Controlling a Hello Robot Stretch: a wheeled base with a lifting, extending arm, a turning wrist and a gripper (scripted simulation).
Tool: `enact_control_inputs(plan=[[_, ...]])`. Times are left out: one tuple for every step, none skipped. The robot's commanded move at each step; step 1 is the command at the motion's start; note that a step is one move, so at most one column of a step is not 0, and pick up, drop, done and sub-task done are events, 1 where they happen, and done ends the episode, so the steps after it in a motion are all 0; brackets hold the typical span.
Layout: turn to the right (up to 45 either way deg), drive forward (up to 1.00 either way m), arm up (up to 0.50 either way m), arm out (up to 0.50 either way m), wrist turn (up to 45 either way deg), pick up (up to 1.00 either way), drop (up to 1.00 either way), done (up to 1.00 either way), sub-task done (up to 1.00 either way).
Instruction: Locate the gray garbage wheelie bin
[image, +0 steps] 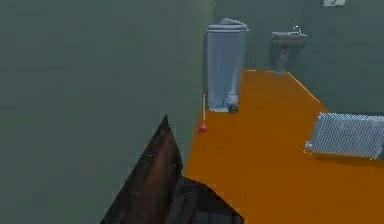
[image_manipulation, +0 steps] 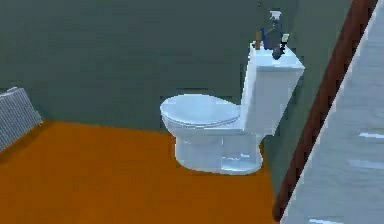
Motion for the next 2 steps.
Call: enact_control_inputs(plan=[[45.0, 0.0, 0.0, 0.0, 0.0, 0.0, 0.0, 0.0, 0.0], [45.0, 0.0, 0.0, 0.0, 0.0, 0.0, 0.0, 0.0, 0.0]])
